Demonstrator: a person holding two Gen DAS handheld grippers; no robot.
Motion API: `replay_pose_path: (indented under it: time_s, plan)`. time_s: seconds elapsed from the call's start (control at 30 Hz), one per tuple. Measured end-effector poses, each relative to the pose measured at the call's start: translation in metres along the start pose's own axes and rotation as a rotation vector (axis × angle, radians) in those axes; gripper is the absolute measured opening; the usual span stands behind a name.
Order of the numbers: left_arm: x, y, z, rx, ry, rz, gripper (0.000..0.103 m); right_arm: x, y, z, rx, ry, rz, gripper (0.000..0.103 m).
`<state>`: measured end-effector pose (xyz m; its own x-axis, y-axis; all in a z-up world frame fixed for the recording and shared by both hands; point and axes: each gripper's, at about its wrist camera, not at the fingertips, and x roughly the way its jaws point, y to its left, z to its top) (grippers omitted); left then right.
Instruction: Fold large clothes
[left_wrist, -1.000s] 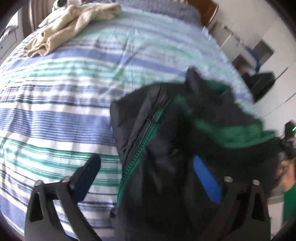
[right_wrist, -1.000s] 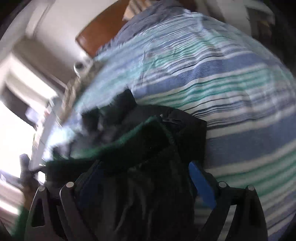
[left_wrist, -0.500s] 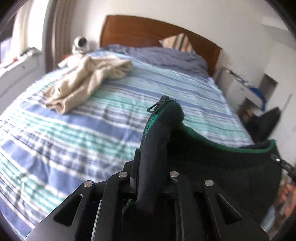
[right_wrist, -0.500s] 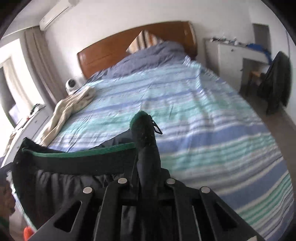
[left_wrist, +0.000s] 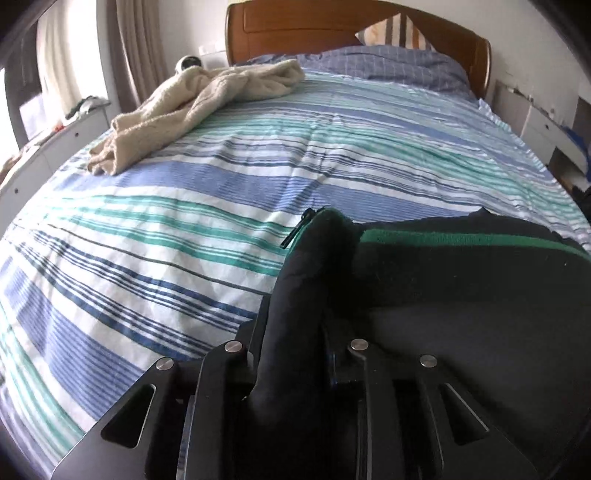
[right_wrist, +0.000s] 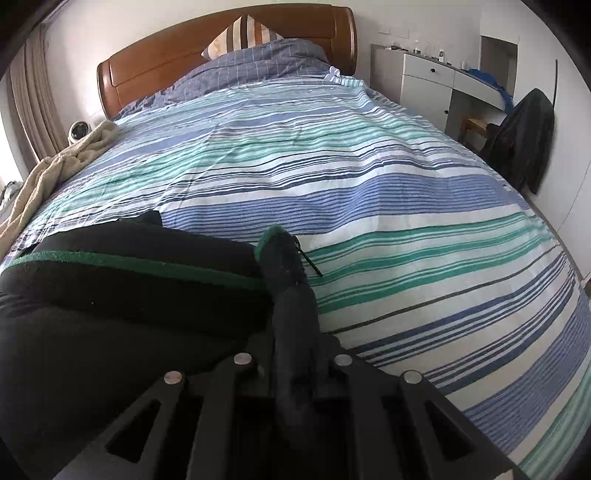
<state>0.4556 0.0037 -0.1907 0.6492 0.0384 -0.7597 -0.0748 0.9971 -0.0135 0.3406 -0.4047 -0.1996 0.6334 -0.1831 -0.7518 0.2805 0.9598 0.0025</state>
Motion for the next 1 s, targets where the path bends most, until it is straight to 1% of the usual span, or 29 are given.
replay_pose_path:
  time_s: [0.13,0.3,0.5,0.57,0.6,0.63,0.67,0.7,0.73,0.77,0.8,0.87,0.93,0.97,1.0]
  plan:
    - [0.002,0.006,-0.003,-0.033,0.006,-0.041,0.023,0.001,-0.002,-0.006,0.014,-0.007,0.011,0.013]
    - [0.006,0.002,-0.006,-0.045,0.007,-0.052,0.024,0.002,-0.002,-0.006,0.023,-0.012,0.019,0.013]
    - [0.012,0.006,-0.005,-0.073,0.031,-0.075,0.027,0.009,-0.015,-0.005,0.089,0.004,0.08,0.016]
    - [0.013,0.006,-0.003,-0.073,0.045,-0.069,0.03,0.008,-0.016,-0.004,0.096,0.008,0.088,0.017]
    - [0.012,0.007,-0.001,-0.078,0.059,-0.071,0.033,0.007,-0.017,-0.003,0.103,0.013,0.106,0.018]
    - [0.011,0.009,0.0,-0.082,0.074,-0.078,0.037,0.006,-0.022,-0.003,0.121,0.017,0.137,0.019]
    - [0.009,0.012,0.003,-0.089,0.103,-0.089,0.04,0.005,-0.026,-0.002,0.141,0.024,0.166,0.02]
    - [0.005,0.017,0.007,-0.091,0.139,-0.097,0.044,0.004,-0.035,-0.001,0.179,0.04,0.216,0.022]
    - [0.0,0.02,0.009,-0.09,0.161,-0.103,0.044,0.002,-0.044,0.001,0.214,0.073,0.27,0.028]
    - [-0.011,0.023,0.011,-0.09,0.174,-0.114,0.044,-0.002,-0.051,0.003,0.232,0.1,0.298,0.036]
    - [-0.029,0.026,0.014,-0.085,0.162,-0.134,0.041,-0.006,-0.055,0.004,0.237,0.107,0.312,0.038]
    - [-0.067,0.023,0.016,-0.043,0.103,-0.168,0.043,-0.028,-0.063,0.007,0.212,0.074,0.327,0.039]
    - [-0.104,0.007,0.019,0.035,0.044,-0.208,0.056,-0.058,-0.062,0.012,0.144,0.013,0.33,0.039]
    - [-0.117,-0.006,0.019,0.07,0.026,-0.234,0.059,-0.068,-0.059,0.015,0.124,-0.003,0.344,0.041]
    - [-0.129,-0.025,0.019,0.115,0.014,-0.275,0.063,-0.075,-0.055,0.017,0.112,-0.014,0.365,0.041]
